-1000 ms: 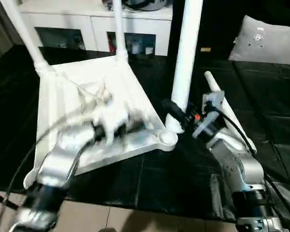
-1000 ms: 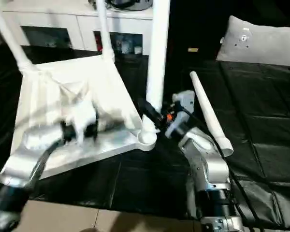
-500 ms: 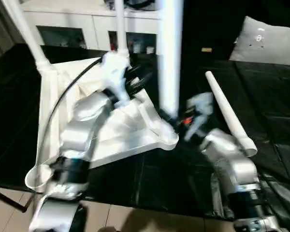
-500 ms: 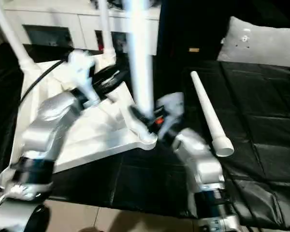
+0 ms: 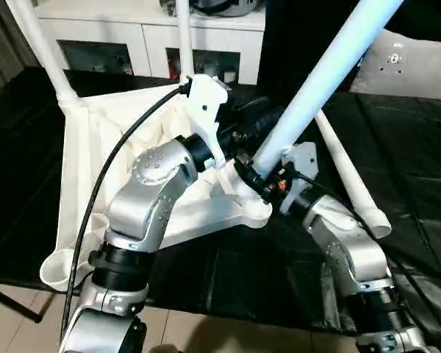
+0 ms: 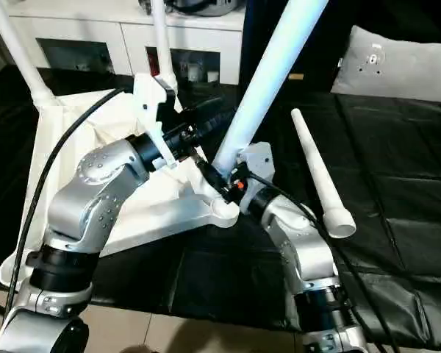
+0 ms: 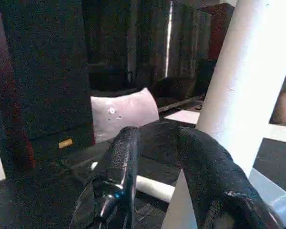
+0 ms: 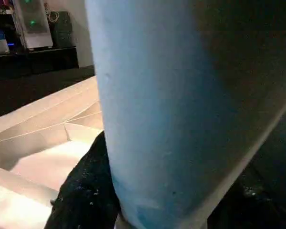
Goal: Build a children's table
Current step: Insert table leg to table base
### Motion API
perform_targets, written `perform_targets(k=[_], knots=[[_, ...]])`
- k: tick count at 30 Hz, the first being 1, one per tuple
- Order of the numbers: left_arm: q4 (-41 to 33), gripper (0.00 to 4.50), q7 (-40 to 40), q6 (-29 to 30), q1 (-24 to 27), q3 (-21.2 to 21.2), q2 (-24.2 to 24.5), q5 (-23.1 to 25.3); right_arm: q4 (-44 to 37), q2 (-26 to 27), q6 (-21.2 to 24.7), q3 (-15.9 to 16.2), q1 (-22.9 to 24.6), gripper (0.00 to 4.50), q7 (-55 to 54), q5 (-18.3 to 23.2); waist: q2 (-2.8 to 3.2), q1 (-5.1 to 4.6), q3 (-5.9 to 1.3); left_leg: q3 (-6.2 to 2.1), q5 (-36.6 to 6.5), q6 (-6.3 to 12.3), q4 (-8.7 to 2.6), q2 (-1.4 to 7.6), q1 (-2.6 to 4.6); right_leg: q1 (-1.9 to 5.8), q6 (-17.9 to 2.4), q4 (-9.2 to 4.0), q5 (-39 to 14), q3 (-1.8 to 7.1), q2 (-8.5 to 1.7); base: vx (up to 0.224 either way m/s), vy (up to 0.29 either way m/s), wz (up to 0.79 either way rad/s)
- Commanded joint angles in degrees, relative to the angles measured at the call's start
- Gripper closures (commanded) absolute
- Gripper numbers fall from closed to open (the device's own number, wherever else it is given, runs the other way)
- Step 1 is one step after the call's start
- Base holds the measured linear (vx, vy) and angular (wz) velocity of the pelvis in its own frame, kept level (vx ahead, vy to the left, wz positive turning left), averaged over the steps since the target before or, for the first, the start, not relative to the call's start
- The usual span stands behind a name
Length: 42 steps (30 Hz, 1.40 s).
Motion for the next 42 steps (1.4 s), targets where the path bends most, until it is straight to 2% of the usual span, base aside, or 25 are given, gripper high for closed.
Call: perform_targets(k=[1,4,5,6,9,10,11,14,15,18,21,25,26,27,28,29,36,39,42], knots=[[-1.57,2.88,-2.69,0.41,-0.31,-2.62,-0.37,-0.99,1.28,-0.05,0.67,0.79,-1.89,2.59,-0.87,-0.92,-0.17,-0.05,-3.42,0.04,-2.33,2.68,-3.30,1.59,-0.51,4.31,-9.50,-4.08,-0.28,3.45,-3.65,0.000,0.000,0.00],[0.02,2.88,-1.64,0.67,-0.50,-1.08,1.55,-0.02,1.26,-0.36,1.06,-0.17,-2.10,2.59,-1.13,-0.55,-0.12,-0.12,-3.49,0.01,-1.67,2.80,-3.26,1.52,-0.50,4.31,-9.78,-3.89,1.04,3.45,-3.59,0.000,0.000,0.00],[0.76,2.61,-1.43,0.89,-0.48,-0.45,2.60,0.41,1.29,-0.54,1.27,-0.68,-2.15,2.59,-1.28,-0.33,-0.08,-0.11,-3.46,0.00,-1.74,2.73,-3.27,1.51,-0.48,4.29,-9.83,-3.91,0.96,3.42,-3.61,0.000,0.000,0.00],[1.44,2.54,-1.63,0.62,-0.08,-0.32,4.50,1.34,1.45,-0.83,1.66,-1.43,-2.20,2.59,-1.50,-0.02,-0.05,-0.16,-3.48,0.05,-1.88,2.65,-3.26,1.49,-0.45,4.28,-9.93,-3.91,0.97,3.43,-3.58,0.000,0.000,0.00],[3.15,2.50,-3.35,-0.56,1.66,-0.94,9.19,4.02,1.49,-1.75,2.75,-3.01,-2.05,2.59,-1.82,0.65,-0.10,-0.38,-3.49,-0.03,-1.73,2.52,-3.32,1.40,-0.39,4.29,-9.12,-3.83,1.17,3.43,-3.43,0.000,0.000,0.00],[3.78,2.19,-3.91,-0.90,2.42,-1.04,10.34,4.62,1.41,-2.16,3.26,-3.39,-1.94,2.59,-1.83,0.80,0.01,-0.46,-3.51,-0.04,-1.59,2.24,-3.31,1.42,-0.37,4.33,-9.11,-3.73,1.37,3.43,-3.48,0.000,0.000,0.00],[4.40,2.10,-4.81,-1.45,3.42,-1.62,11.57,5.48,1.37,-2.70,3.86,-3.69,-1.85,2.59,-1.77,0.88,0.07,-0.46,-3.55,-0.05,-1.35,2.16,-3.29,1.41,-0.34,4.33,-9.16,-3.72,1.65,3.43,-3.49,0.000,0.000,0.00],[5.60,2.08,-5.55,-2.84,4.96,-2.97,13.18,7.30,1.51,-3.44,4.57,-4.02,-1.84,2.59,-1.76,0.88,0.05,-0.53,-3.57,-0.03,-1.30,2.29,-3.28,1.40,-0.35,4.30,-9.63,-3.67,2.30,3.42,-3.50,0.000,0.000,0.00],[5.96,1.77,-5.54,-3.23,5.33,-3.37,13.55,7.81,1.58,-3.59,4.74,-4.08,-1.86,2.59,-1.79,0.88,0.06,-0.55,-3.61,0.02,-1.45,2.28,-3.28,1.39,-0.34,4.31,-9.68,-3.65,2.17,3.46,-3.53,0.000,0.000,0.00],[7.15,1.69,-7.39,-3.20,6.62,-4.96,14.44,7.77,2.14,-3.88,4.81,-4.22,-2.13,2.59,-1.99,0.84,0.14,-0.51,-3.59,0.05,-2.11,2.13,-3.37,1.50,-0.26,4.22,-10.18,-3.67,1.19,3.46,-3.69,0.000,0.000,0.00],[9.93,1.71,-10.77,-3.86,8.10,-7.62,15.85,7.72,2.03,-3.84,5.31,-4.11,-2.34,2.59,-2.39,0.96,0.27,-0.53,-3.56,0.06,-2.46,1.92,-3.41,1.50,-0.22,4.15,-10.15,-3.70,0.54,3.52,-3.69,0.000,0.000,0.00],[13.32,1.71,-12.67,-5.29,8.70,-8.15,15.78,8.17,1.35,-3.63,6.00,-3.84,-2.01,2.59,-2.05,0.86,0.24,-0.66,-3.56,0.07,-2.42,1.80,-3.36,1.45,-0.29,4.24,-10.50,-3.76,1.33,3.51,-3.71,0.000,0.000,0.00],[14.33,1.71,-13.13,-5.74,8.83,-8.45,15.93,8.48,1.05,-3.60,6.19,-3.65,-1.76,2.59,-1.98,0.88,0.54,-0.69,-3.58,0.04,-2.58,1.73,-3.37,1.44,-0.27,4.25,-10.51,-3.74,1.35,3.49,-3.70,0.000,0.000,0.00],[15.32,1.71,-13.62,-6.18,8.96,-8.79,16.12,8.81,0.74,-3.57,6.39,-3.47,-1.51,2.59,-1.91,0.90,0.41,-0.75,-3.54,0.05,-2.68,1.74,-3.39,1.42,-0.27,4.27,-10.42,-3.82,1.26,3.48,-3.67,0.000,0.000,0.00],[15.85,1.71,-13.84,-6.43,9.00,-9.07,16.30,9.14,0.58,-3.56,6.47,-3.38,-1.37,2.59,-1.91,0.89,0.59,-0.75,-3.64,-0.01,-2.61,1.67,-3.36,1.44,-0.21,4.28,-10.38,-3.70,1.55,3.48,-3.69,0.000,0.000,0.00],[16.32,1.89,-14.39,-6.05,9.16,-9.49,16.61,9.30,0.41,-3.55,6.53,-3.31,-1.21,2.59,-1.91,0.90,0.59,-0.78,-3.63,-0.07,-2.53,1.65,-3.40,1.48,-0.27,4.34,-10.33,-3.67,1.96,3.48,-3.73,0.000,0.000,0.00],[18.03,2.30,-16.03,-5.38,9.74,-11.42,17.90,9.96,0.21,-3.61,6.79,-3.07,-0.90,2.59,-2.03,0.82,0.66,-0.83,-3.54,-0.03,-3.26,1.54,-3.45,1.53,-0.19,4.30,-11.08,-3.73,1.62,3.48,-3.74,0.000,0.000,0.00],[22.89,2.63,-14.67,-8.06,8.78,-11.94,17.47,12.86,0.39,-3.63,7.02,-2.96,-1.13,2.59,-2.00,0.65,0.52,-0.84,-3.51,-0.02,-3.43,1.57,-3.46,1.42,-0.23,4.40,-10.45,-3.97,0.30,3.47,-3.76,0.000,0.000,0.00],[24.11,2.72,-14.54,-8.86,8.35,-11.97,17.34,13.12,0.46,-3.61,7.09,-2.93,-1.21,2.59,-2.00,0.70,0.54,-0.78,-3.43,-0.04,-3.73,1.39,-3.53,1.53,-0.18,4.31,-10.48,-3.96,-0.24,3.47,-3.84,0.000,0.000,0.00]])
